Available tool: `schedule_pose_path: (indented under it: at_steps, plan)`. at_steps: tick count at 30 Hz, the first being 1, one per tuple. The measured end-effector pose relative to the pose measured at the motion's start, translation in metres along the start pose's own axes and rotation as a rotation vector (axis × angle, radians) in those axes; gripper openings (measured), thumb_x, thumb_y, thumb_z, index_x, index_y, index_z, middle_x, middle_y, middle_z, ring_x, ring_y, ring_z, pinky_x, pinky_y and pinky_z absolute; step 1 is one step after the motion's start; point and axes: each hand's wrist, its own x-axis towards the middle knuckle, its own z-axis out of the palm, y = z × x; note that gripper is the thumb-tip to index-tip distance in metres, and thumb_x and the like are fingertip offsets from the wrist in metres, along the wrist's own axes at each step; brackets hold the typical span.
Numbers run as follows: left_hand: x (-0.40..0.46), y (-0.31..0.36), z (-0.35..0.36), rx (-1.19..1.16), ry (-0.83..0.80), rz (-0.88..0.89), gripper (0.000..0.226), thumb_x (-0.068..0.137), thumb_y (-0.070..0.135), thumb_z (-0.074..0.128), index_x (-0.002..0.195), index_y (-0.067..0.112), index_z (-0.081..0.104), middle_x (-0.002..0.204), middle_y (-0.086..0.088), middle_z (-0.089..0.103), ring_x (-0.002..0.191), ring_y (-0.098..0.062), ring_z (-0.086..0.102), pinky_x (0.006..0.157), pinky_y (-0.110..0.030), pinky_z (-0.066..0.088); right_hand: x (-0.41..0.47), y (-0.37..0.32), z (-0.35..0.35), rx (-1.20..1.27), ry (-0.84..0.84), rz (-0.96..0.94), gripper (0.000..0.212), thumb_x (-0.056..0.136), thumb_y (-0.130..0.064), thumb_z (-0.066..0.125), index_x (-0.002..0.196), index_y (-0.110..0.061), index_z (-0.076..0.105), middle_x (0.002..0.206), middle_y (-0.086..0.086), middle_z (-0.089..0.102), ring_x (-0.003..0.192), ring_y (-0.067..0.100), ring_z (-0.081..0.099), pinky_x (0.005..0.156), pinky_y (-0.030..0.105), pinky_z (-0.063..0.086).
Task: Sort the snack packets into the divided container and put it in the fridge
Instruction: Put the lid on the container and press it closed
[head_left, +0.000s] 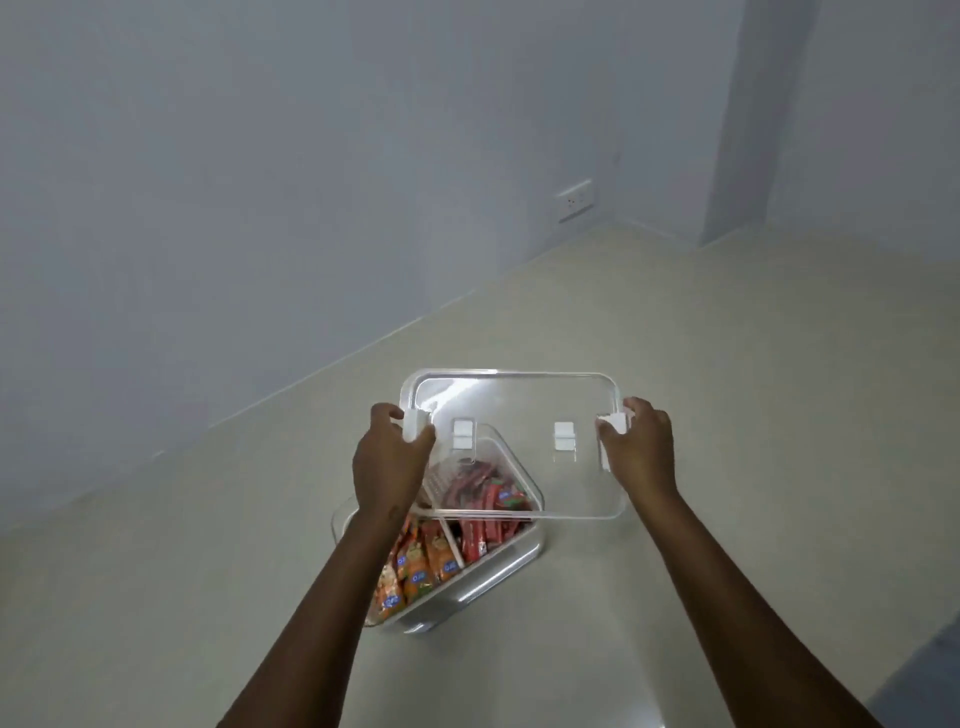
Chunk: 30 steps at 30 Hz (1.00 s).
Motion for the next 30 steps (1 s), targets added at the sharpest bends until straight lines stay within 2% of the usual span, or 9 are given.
schedule_pose_path:
  at_steps: [6,9,11,13,17,22,25,28,30]
  plan:
    - [-0.036,-0.092,-0.033,-0.212,0.052,-0.394,0.033,0.077,0.034,0.073,0.097,0.017,0.053,0.087,-0.001,0.065,0.078,-0.025,0.064,0.072,-0.037,0.05,-0.024,-0.041,0.068,-0.195,-0.143,-0.283,0.045,0.083,-0.017,0.07,0.122,-0.006,0.051,0.12,0.018,0.052,0.106,0.035,0.056,0.091,0.039,0.049]
    - [-0.054,-0.121,-0.031,-0.273,0.059,-0.507,0.03,0.077,0.032,0.074,0.091,0.014,0.054,0.083,-0.003,0.064,0.076,-0.023,0.063,0.073,-0.04,0.051,-0.036,-0.043,0.093,-0.294,-0.194,-0.361,0.037,0.082,-0.018,0.071,0.112,-0.005,0.054,0.113,0.017,0.054,0.102,0.035,0.057,0.086,0.041,0.05]
    - [-0.061,-0.134,-0.031,-0.295,0.055,-0.56,0.031,0.078,0.033,0.073,0.085,0.01,0.053,0.08,-0.005,0.063,0.069,-0.021,0.058,0.068,-0.037,0.049,-0.042,-0.041,0.105,-0.338,-0.222,-0.394,0.031,0.083,-0.018,0.07,0.108,-0.007,0.054,0.109,0.016,0.056,0.099,0.033,0.056,0.083,0.04,0.051]
    - [-0.063,-0.141,-0.03,-0.303,0.044,-0.58,0.032,0.079,0.034,0.072,0.082,0.009,0.053,0.077,-0.006,0.061,0.064,-0.018,0.054,0.062,-0.033,0.045,-0.045,-0.036,0.114,-0.401,-0.221,-0.438,0.021,0.085,-0.015,0.065,0.102,-0.008,0.055,0.104,0.014,0.06,0.097,0.031,0.056,0.08,0.041,0.051]
    - [-0.063,-0.139,-0.028,-0.288,0.081,-0.571,0.03,0.081,0.032,0.071,0.089,0.008,0.055,0.081,-0.006,0.062,0.069,-0.019,0.056,0.065,-0.034,0.047,-0.046,-0.031,0.119,-0.497,-0.175,-0.481,0.011,0.085,-0.01,0.063,0.095,-0.01,0.058,0.096,0.011,0.063,0.091,0.029,0.056,0.077,0.038,0.047]
    - [-0.07,-0.137,-0.024,-0.274,0.12,-0.565,0.029,0.082,0.034,0.07,0.09,0.012,0.053,0.082,-0.002,0.063,0.071,-0.018,0.06,0.067,-0.035,0.05,-0.053,-0.027,0.123,-0.548,-0.185,-0.521,0.024,0.082,-0.006,0.065,0.104,-0.014,0.057,0.102,0.01,0.057,0.094,0.027,0.053,0.08,0.037,0.048]
    - [-0.072,-0.134,-0.023,-0.276,0.155,-0.571,0.03,0.083,0.034,0.071,0.092,0.013,0.053,0.085,-0.004,0.064,0.071,-0.016,0.059,0.06,-0.029,0.046,-0.054,-0.028,0.124,-0.631,-0.186,-0.546,0.031,0.08,-0.01,0.067,0.107,-0.016,0.054,0.105,0.009,0.055,0.094,0.025,0.052,0.077,0.037,0.048]
    - [-0.077,-0.127,-0.022,-0.286,0.216,-0.554,0.033,0.083,0.03,0.072,0.101,0.013,0.05,0.095,-0.007,0.064,0.074,-0.016,0.058,0.057,-0.024,0.043,-0.053,-0.029,0.124,-0.7,-0.152,-0.492,0.025,0.087,-0.023,0.061,0.109,-0.015,0.051,0.108,0.01,0.054,0.097,0.026,0.052,0.075,0.038,0.047]
    - [-0.08,-0.123,-0.023,-0.298,0.274,-0.551,0.041,0.085,0.025,0.071,0.116,0.013,0.047,0.115,-0.008,0.054,0.087,-0.019,0.056,0.068,-0.027,0.047,-0.051,-0.027,0.124,-0.686,-0.155,-0.443,0.028,0.091,-0.031,0.056,0.112,-0.014,0.049,0.112,0.011,0.054,0.101,0.026,0.053,0.077,0.038,0.049]
